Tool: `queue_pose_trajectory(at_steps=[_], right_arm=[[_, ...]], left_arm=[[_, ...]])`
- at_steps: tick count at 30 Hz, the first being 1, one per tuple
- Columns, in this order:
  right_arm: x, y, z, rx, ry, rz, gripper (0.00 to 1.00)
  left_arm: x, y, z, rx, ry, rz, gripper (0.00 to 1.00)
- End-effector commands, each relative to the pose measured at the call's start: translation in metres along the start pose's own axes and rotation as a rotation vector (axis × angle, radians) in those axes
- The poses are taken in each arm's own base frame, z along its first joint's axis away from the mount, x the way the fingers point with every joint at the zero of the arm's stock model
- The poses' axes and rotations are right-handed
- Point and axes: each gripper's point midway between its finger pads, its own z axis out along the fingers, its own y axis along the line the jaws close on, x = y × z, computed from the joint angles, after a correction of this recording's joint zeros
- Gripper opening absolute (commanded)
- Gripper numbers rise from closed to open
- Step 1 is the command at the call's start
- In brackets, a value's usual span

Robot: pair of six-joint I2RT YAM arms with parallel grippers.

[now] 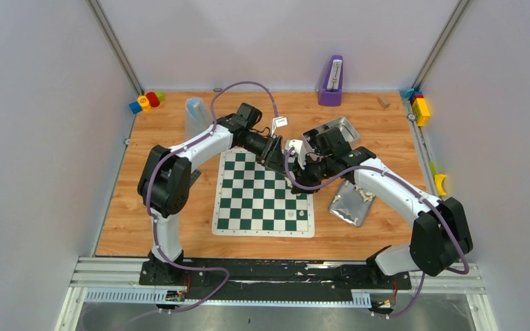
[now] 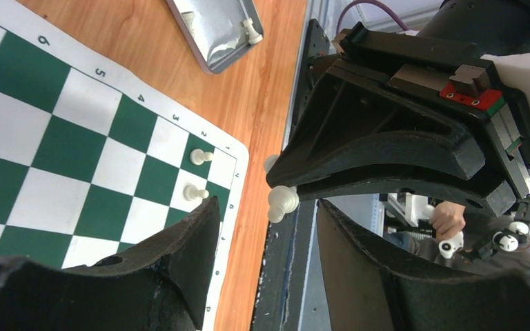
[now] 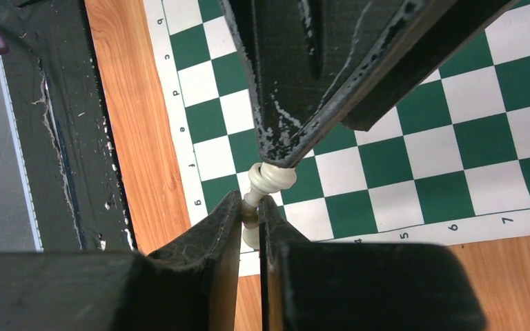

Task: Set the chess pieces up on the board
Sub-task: Place the chess piece on the chessboard.

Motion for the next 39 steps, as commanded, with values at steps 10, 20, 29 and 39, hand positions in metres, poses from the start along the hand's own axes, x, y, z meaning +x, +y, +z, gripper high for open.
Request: queue_pose_trajectory(at_steps=[10, 20, 29, 39], right_arm=[[-0.0222, -0.0054, -0.0044, 0.033, -0.045, -0.043, 0.00], [-0.0213, -0.0061, -0.0046, 0.041, -0.040, -0.041, 0.00], [-0.0199, -0.0071, -0.0041, 0.046, -0.035, -0.039, 0.00], [-0.0184, -0.0067, -0.0039, 0.045, -0.033, -0.033, 0.00]], left_arm=[[-0.0027, -0.0142, 0.0086, 0.062, 0.034, 0.016, 0.52], [0.0007, -0.0146, 0.0100, 0.066, 0.050, 0.017, 0.43], [0.0014, -0.0149, 0.0090, 0.062, 0.054, 0.024, 0.38], [-0.0026, -0.0151, 0.0110, 0.067, 0.057, 0.024, 0.31]])
